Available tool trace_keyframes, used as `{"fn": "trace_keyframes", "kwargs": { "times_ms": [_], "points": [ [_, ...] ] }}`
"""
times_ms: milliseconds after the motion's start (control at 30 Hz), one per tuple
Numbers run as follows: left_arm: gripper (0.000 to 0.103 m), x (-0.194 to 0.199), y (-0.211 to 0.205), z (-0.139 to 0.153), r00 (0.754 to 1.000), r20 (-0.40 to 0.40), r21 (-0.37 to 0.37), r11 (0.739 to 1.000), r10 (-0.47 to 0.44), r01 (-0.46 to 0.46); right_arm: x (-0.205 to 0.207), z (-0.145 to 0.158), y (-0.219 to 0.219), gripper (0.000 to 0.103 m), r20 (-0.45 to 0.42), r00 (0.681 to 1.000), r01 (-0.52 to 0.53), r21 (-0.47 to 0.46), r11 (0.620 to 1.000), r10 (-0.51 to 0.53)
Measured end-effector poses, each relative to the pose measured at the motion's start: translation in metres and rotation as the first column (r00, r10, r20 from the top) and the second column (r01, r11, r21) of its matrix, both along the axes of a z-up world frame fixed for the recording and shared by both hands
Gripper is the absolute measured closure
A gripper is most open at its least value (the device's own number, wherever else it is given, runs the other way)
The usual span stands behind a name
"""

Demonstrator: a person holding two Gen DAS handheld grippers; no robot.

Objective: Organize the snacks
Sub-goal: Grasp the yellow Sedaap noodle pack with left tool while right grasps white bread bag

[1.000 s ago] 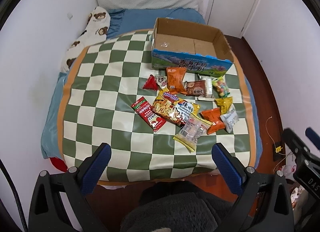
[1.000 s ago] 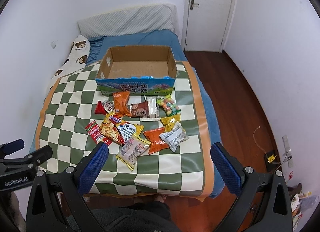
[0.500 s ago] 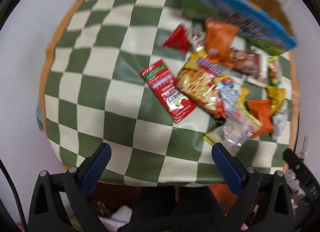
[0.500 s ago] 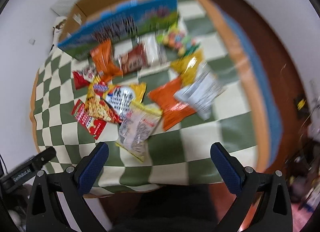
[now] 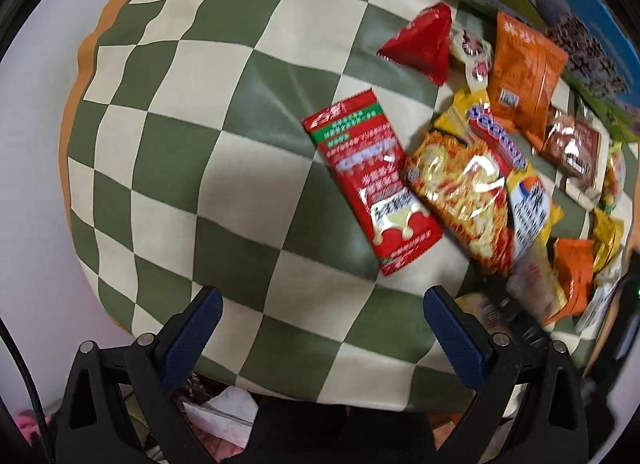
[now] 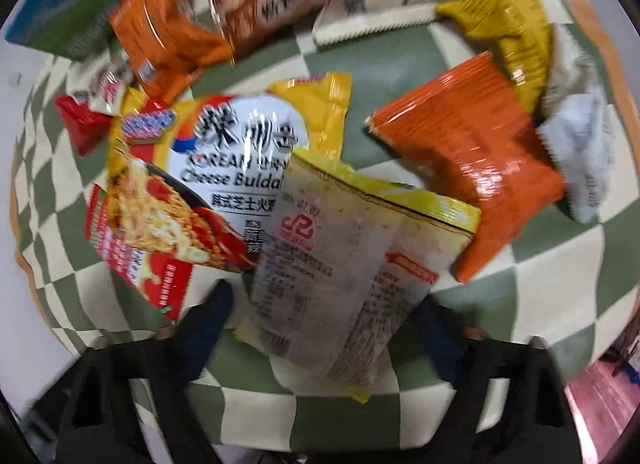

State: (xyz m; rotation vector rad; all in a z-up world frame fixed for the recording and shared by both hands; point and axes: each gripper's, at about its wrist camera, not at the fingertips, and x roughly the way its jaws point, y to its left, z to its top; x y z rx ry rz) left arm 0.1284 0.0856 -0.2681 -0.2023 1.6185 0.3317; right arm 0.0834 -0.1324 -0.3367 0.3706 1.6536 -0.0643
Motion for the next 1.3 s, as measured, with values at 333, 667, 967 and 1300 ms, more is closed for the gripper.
{"fn": "trace_keyframes", "kwargs": {
  "times_ms": [333, 667, 967, 1300],
  "points": [
    [0.0, 0.067, -0.043, -0.031, 0.985, -0.088, -0.324, 0.931, 0.147, -0.168, -0.026, 0.017, -0.041, 0.037, 0.036, 0.995, -0.091, -0.042, 0.995, 0.093],
    [0.013, 0.088, -0.052, -0.098, 0.93, -0.203, -0.366, 0.857, 0.306, -0.362, -0.035, 0.009, -0.046, 0.036, 0.041, 0.998, -0.042, -0.041, 0.998, 0.043],
    [0.015, 0.058, -0.1, -0.071, 0.932, -0.057, -0.085, 0.932, -0.357, 0.352, -0.03, 0.014, -0.056, 0.036, 0.019, 0.98, -0.196, -0.035, 0.98, 0.197],
    [0.014, 0.052, -0.056, -0.071, 0.99, -0.068, -0.223, 0.969, -0.124, 0.106, -0.049, 0.015, -0.074, 0.013, 0.04, 0.995, -0.088, 0.023, 0.996, 0.087]
  ]
}}
